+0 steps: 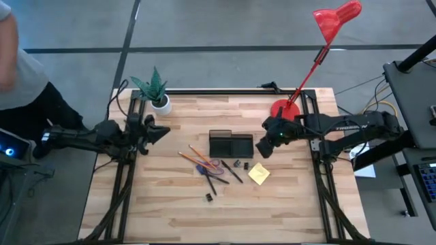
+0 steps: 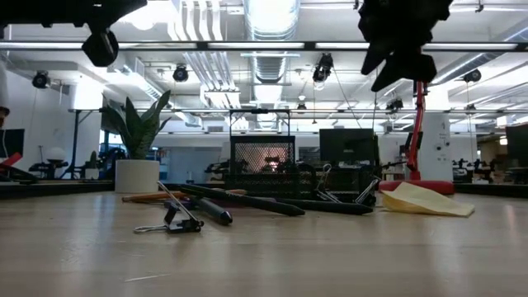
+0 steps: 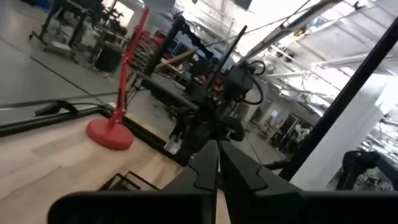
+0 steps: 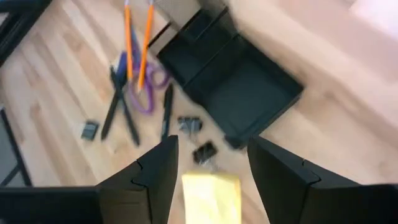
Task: Pick and place office supplies into organizer
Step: Put the top left black binder clip into the desk organizer
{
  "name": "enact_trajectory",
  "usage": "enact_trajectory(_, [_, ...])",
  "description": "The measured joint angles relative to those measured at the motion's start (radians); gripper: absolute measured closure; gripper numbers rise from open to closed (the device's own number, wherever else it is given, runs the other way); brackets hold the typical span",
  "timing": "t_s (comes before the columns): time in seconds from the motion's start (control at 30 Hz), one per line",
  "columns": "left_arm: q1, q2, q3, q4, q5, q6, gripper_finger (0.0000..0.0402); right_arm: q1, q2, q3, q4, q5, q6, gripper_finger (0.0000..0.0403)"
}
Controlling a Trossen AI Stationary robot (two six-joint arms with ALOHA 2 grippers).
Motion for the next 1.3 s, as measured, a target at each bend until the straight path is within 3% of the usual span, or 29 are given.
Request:
enact_trajectory(0.47, [-0.001, 0.099, 0.018, -0.039, 0.051, -0.068, 0.0399, 0.206, 0.005, -0.022, -0.153, -0.008, 0.134, 0.022])
enact_trajectory(0.67, [-0.001, 0.18, 0.021, -0.047, 0.052, -0.104, 0.0349, 0.325, 0.03, -0.022, -0.154, 0.041, 0.158, 0.022])
enact_trajectory(0.87, [-0.002, 0.248, 0.037, -0.037, 0.112, -0.117, 0.0291, 0.447, 0.113, -0.022, -0.14, 0.037, 0.166, 0.022])
enact_trajectory(1.07, [-0.014, 0.296, 0.051, -0.037, 0.153, -0.117, 0.0286, 0.517, 0.253, -0.022, -0.04, 0.007, 0.163, 0.022])
enact_trajectory(1.3, [-0.037, 0.31, 0.057, -0.054, 0.16, -0.127, 0.0286, 0.513, 0.367, -0.022, 0.103, 0.031, 0.154, 0.022])
